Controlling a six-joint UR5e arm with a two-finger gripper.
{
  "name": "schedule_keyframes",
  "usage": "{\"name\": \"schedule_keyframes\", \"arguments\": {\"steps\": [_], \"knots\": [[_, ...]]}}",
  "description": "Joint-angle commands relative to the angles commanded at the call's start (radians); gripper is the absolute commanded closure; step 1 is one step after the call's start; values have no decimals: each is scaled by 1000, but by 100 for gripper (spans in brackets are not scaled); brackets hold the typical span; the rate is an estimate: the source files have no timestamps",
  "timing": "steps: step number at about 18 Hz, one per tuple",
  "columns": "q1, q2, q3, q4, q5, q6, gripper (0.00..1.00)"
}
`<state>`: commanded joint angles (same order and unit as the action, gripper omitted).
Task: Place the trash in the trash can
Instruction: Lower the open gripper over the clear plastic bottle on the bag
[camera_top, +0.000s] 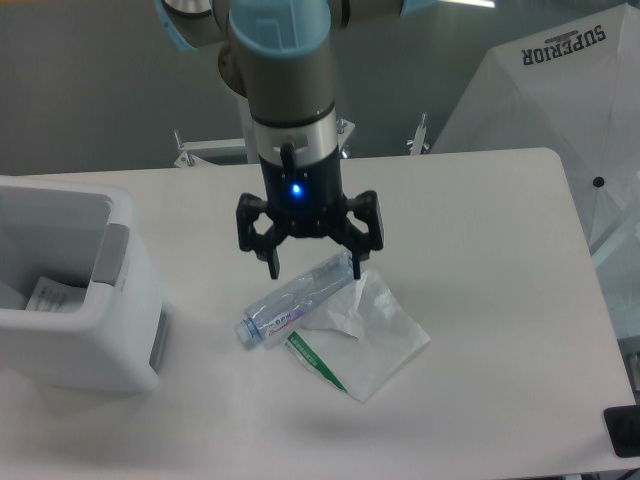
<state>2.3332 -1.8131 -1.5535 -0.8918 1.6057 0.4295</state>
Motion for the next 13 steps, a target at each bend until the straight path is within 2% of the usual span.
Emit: {"name": "schedule_keyframes", "arguments": {"steps": [1,3,6,9,12,13], "knots": [[-2,-6,-14,14,26,-3,0],[-49,-23,-34,-5,37,3,0],[-58,-32,-68,-12,25,28,0],[-58,-29,-94,5,-38,-1,0],[-58,-44,-103,53,-36,-12,0],[-60,-51,-97,50,-30,-26,0]]}}
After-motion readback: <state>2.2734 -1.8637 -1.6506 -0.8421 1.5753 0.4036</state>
